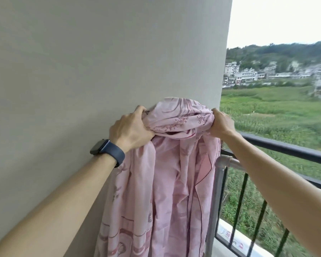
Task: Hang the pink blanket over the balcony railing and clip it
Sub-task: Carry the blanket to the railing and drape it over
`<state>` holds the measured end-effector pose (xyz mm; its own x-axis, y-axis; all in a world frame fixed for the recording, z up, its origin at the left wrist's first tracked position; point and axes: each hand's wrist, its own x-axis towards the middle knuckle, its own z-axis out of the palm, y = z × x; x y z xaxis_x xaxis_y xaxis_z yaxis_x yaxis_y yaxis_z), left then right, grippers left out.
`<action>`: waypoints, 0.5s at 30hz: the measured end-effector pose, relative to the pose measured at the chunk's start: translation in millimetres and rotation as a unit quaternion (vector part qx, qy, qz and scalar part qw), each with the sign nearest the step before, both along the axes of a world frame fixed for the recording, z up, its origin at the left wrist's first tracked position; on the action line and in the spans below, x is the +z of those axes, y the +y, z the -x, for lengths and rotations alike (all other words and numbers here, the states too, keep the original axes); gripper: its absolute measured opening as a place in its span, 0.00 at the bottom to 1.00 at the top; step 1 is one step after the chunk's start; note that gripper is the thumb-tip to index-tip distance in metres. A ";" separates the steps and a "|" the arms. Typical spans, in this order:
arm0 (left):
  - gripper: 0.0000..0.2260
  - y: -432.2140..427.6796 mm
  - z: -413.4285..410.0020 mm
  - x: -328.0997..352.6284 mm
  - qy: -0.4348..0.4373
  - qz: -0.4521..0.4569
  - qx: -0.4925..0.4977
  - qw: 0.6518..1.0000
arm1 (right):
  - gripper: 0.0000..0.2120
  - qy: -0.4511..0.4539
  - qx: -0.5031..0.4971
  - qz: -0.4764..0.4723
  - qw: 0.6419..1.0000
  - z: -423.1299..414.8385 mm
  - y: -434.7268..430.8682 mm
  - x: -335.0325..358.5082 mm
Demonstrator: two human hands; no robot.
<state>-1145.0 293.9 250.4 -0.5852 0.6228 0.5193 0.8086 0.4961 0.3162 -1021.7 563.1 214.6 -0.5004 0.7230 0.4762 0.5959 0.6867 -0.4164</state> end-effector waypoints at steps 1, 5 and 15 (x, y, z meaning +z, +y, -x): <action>0.21 10.3 -10.5 3.0 0.005 -0.001 -0.018 1.000 | 0.19 0.005 -0.015 0.002 1.000 -20.6 5.6 3.0; 0.19 41.0 -53.7 7.3 0.006 -0.007 -0.077 0.997 | 0.18 0.020 -0.054 0.015 0.998 -94.9 15.6 7.0; 0.17 37.5 -249.1 27.7 0.076 -0.087 -0.162 0.980 | 0.14 0.109 -0.084 -0.021 0.990 -295.3 -2.8 5.9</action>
<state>-895.9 331.4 278.1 -0.2791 0.6570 0.7003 0.9591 0.1542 0.2376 -726.5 560.3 220.5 -0.2562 0.7644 0.5917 0.6030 0.6048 -0.5202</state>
